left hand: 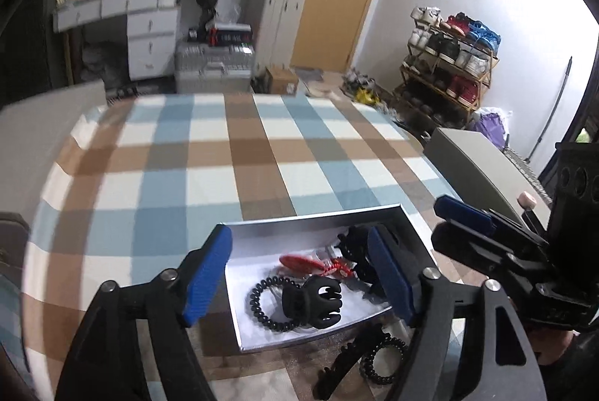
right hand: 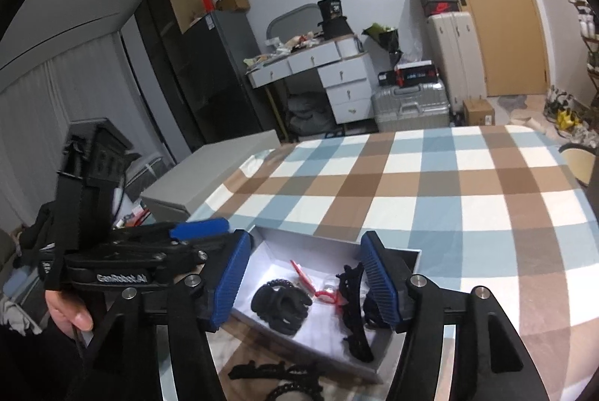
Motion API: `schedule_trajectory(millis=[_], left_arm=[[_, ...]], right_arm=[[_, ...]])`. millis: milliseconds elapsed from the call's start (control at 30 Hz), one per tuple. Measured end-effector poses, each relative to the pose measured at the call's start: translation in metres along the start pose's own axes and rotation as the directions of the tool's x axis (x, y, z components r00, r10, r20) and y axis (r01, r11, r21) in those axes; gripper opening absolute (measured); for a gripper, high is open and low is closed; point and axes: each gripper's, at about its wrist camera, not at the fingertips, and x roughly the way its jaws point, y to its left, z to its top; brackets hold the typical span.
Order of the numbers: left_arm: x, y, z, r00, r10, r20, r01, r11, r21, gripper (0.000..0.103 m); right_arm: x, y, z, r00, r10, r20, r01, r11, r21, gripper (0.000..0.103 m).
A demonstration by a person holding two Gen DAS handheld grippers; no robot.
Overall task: Organize jewelry
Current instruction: 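Carry ring and pin badge into the silver box and open both grippers, then withdraw both grippers from the box back to the remaining pile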
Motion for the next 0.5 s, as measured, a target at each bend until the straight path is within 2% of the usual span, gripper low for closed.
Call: schedule_trajectory(millis=[167, 233, 433, 500], left_arm=[[-0.017, -0.009, -0.004, 0.998, 0.025, 0.049, -0.026, 0.999, 0.019, 0.077], [-0.023, -0.011, -0.007, 0.997, 0.046, 0.068, -0.047, 0.999, 0.018, 0.082], [-0.040, -0.017, -0.017, 0.987, 0.089, 0.135, -0.090, 0.996, 0.001, 0.084], [-0.046, -0.020, -0.022, 0.982, 0.098, 0.164, -0.099, 0.995, 0.000, 0.091]], right_arm=[[-0.025, 0.009, -0.002, 0.999, -0.013, 0.044, 0.014, 1.000, -0.013, 0.077], [-0.035, 0.013, -0.004, 0.998, -0.011, 0.064, 0.012, 1.000, -0.020, 0.082], [-0.060, 0.025, -0.009, 0.994, -0.011, 0.107, 0.016, 0.999, -0.048, 0.096], [-0.067, 0.028, -0.012, 0.993, -0.010, 0.118, 0.017, 0.998, -0.053, 0.101]])
